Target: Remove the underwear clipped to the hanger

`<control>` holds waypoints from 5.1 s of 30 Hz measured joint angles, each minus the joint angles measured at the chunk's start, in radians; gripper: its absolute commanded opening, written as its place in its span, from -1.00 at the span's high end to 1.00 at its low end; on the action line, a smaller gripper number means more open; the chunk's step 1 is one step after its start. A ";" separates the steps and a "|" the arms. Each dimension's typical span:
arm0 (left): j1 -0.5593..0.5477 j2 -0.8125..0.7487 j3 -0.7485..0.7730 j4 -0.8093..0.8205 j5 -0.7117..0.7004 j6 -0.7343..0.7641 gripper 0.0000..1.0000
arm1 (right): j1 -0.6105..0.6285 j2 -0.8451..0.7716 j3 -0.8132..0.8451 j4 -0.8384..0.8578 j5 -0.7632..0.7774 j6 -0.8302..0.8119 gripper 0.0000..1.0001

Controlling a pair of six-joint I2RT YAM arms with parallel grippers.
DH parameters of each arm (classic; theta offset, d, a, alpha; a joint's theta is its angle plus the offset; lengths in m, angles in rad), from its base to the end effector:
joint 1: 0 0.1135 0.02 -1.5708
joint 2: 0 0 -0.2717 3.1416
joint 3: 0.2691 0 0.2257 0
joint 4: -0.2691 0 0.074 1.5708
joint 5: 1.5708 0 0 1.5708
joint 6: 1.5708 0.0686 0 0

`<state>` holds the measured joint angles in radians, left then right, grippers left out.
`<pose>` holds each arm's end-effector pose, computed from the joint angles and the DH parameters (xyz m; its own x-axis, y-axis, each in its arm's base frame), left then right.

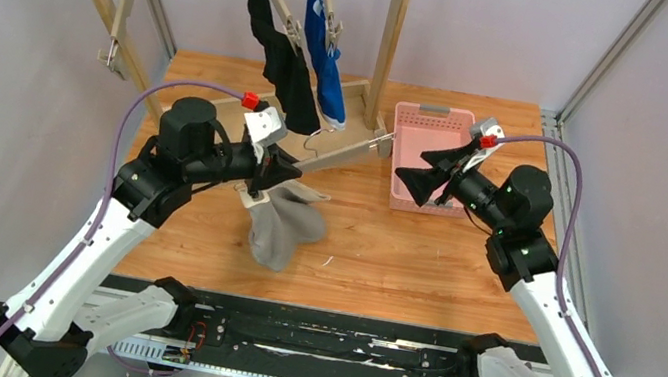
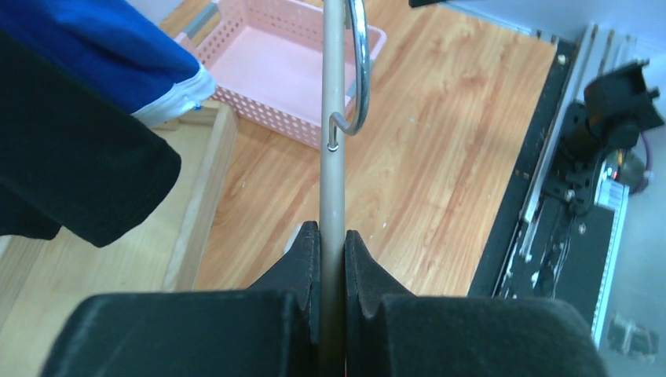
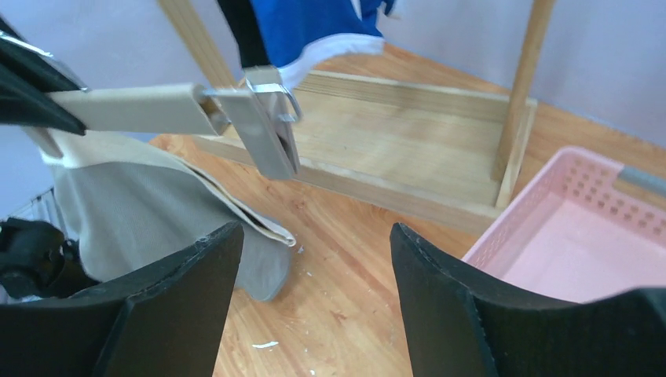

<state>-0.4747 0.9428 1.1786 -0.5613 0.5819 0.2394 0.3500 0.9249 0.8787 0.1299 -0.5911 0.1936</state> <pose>0.1449 -0.1169 0.4005 -0.0759 0.2617 -0.9621 0.8884 0.4560 0.0539 0.1814 0.1069 0.3913 -0.0781 0.1416 -0.9868 -0.8064 0.5730 0.1460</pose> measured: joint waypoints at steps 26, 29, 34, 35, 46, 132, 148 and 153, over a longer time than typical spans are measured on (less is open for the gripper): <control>-0.004 -0.067 -0.328 0.728 -0.055 -0.531 1.00 | 0.041 0.383 -0.317 1.252 -0.054 0.765 -0.05; -0.009 -0.035 -0.328 0.754 -0.058 -0.558 1.00 | 0.073 0.397 -0.272 1.292 -0.056 0.769 -0.06; -0.013 0.018 -0.311 0.793 -0.050 -0.601 1.00 | 0.097 0.424 -0.197 1.338 -0.056 0.770 -0.06; -0.013 0.026 -0.306 0.800 -0.048 -0.607 1.00 | 0.100 0.433 -0.183 1.341 -0.056 0.769 -0.06; -0.032 0.058 -0.298 0.899 -0.022 -0.674 0.99 | 0.146 0.524 -0.104 1.349 -0.052 0.769 -0.04; -0.057 -0.105 -0.468 0.905 -0.022 -0.640 0.53 | 0.200 0.468 0.015 1.354 -0.105 0.763 0.99; -0.057 -0.108 -0.441 0.912 -0.037 -0.632 -0.06 | 0.201 0.468 0.016 1.360 -0.114 0.783 0.99; -0.057 -0.073 -0.412 0.937 -0.024 -0.642 0.14 | 0.202 0.468 0.016 1.360 -0.116 0.791 0.99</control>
<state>-0.5316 0.8700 0.7670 0.3752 0.5583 -0.4023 0.5522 1.3933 0.8944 1.4902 -0.7067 0.9844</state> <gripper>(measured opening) 0.490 0.114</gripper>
